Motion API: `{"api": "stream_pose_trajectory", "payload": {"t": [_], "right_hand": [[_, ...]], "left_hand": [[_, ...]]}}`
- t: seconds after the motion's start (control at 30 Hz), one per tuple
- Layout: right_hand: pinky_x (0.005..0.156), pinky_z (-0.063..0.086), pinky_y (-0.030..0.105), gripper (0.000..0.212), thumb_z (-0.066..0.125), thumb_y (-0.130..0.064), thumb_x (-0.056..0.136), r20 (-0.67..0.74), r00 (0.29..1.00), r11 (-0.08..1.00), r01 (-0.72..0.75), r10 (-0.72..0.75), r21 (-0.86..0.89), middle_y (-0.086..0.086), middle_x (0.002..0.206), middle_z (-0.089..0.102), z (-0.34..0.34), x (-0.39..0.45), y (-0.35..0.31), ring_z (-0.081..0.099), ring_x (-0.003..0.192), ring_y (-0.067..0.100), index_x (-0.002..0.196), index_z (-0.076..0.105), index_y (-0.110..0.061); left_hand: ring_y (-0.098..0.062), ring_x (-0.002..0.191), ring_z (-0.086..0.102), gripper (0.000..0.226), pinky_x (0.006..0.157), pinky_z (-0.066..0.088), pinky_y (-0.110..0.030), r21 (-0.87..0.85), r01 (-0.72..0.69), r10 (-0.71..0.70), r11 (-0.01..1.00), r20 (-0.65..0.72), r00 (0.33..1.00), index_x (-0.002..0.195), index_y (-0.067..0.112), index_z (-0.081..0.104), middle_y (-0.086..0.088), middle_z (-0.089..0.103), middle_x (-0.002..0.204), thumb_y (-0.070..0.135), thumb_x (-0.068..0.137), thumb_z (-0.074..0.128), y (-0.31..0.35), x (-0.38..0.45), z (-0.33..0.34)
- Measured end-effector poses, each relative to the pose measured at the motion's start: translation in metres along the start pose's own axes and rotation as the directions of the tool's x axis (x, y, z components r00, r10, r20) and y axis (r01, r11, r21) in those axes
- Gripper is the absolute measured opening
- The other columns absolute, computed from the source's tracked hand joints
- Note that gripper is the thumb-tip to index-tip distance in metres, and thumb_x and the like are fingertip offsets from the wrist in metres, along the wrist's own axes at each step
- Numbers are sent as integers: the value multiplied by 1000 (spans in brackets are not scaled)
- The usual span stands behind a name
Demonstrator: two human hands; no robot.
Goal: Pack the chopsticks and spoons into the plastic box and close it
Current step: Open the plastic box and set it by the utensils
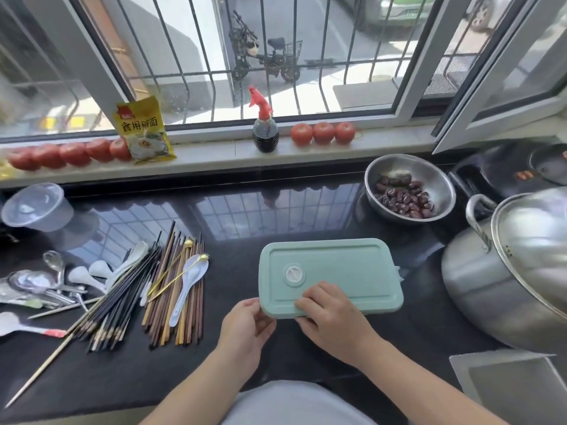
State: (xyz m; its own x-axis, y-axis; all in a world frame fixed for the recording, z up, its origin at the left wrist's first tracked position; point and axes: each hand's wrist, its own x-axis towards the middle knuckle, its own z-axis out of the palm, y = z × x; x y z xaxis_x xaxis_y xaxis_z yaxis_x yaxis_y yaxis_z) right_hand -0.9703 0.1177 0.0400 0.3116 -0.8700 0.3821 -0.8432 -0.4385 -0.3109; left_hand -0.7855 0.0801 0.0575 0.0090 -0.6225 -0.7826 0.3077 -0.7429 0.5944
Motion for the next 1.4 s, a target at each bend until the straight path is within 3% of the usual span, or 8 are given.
{"api": "stream_pose_trajectory", "payload": {"t": [0.53, 0.73, 0.83, 0.93, 1.03, 1.17, 1.27, 1.4], "right_hand": [[79, 48, 36, 12, 68, -17, 87, -133, 989, 997, -53, 61, 58, 3, 93, 61, -40, 36, -10, 54, 84, 25, 95, 68, -7], [88, 43, 23, 21, 74, -6, 85, -202, 904, 904, -312, 378, 292, -4, 100, 57, -110, 68, 29, 55, 94, 16, 103, 65, -11], [85, 45, 15, 20, 65, -12, 95, -200, 751, 698, -434, 629, 570, -8, 102, 63, -123, 87, 57, 60, 91, 1, 102, 61, -30], [96, 52, 36, 12, 59, -24, 99, -161, 518, 400, -392, 840, 828, -6, 106, 68, -98, 90, 94, 64, 97, 8, 103, 60, -35], [103, 50, 45, 9, 49, -17, 105, 0, 417, 147, -320, 909, 936, -3, 109, 65, -51, 83, 115, 64, 101, 9, 106, 55, -24], [100, 51, 45, 15, 44, -5, 105, 375, 339, -287, -283, 863, 915, 10, 113, 67, 10, 68, 132, 69, 98, 20, 107, 57, -10], [100, 50, 47, 28, 42, -3, 105, 608, 184, -560, -252, 773, 789, 20, 131, 62, 42, 56, 149, 65, 112, 31, 128, 57, -4], [108, 43, 54, 41, 53, 2, 95, 736, 90, -636, -440, 671, 633, 25, 131, 62, 66, 49, 176, 60, 121, 41, 136, 56, -3]], "left_hand": [[-27, 81, 66, 6, 71, 57, -35, 319, -233, 257, 919, -35, 966, 105, 7, 67, -19, 71, 106, 7, 99, 67, 18, 10, -15], [-26, 81, 65, 4, 69, 58, -35, 398, -190, 242, 897, -84, 967, 103, 8, 66, -16, 70, 102, 6, 100, 65, 29, 9, -39], [-26, 79, 63, 5, 70, 59, -38, 428, -152, 218, 891, -110, 970, 104, 9, 65, -16, 69, 101, 6, 101, 63, 33, 8, -50], [-28, 81, 64, 6, 68, 59, -38, 449, -141, 218, 882, -124, 968, 102, 8, 64, -15, 68, 101, 4, 101, 60, 37, 8, -57], [-32, 83, 66, 6, 66, 59, -37, 474, -127, 211, 871, -128, 969, 102, 4, 64, -19, 69, 106, 2, 99, 59, 38, 7, -63], [-35, 87, 69, 6, 68, 60, -37, 468, -114, 204, 876, -147, 968, 103, 4, 63, -19, 69, 107, 1, 100, 59, 36, 4, -66], [-34, 87, 70, 7, 69, 61, -38, 461, -105, 195, 881, -151, 969, 103, 5, 63, -17, 69, 106, 0, 100, 59, 35, 0, -66], [-32, 82, 68, 7, 72, 62, -42, 437, -96, 183, 894, -162, 970, 102, 5, 63, -19, 69, 106, -1, 100, 59, 35, -4, -66]]}}
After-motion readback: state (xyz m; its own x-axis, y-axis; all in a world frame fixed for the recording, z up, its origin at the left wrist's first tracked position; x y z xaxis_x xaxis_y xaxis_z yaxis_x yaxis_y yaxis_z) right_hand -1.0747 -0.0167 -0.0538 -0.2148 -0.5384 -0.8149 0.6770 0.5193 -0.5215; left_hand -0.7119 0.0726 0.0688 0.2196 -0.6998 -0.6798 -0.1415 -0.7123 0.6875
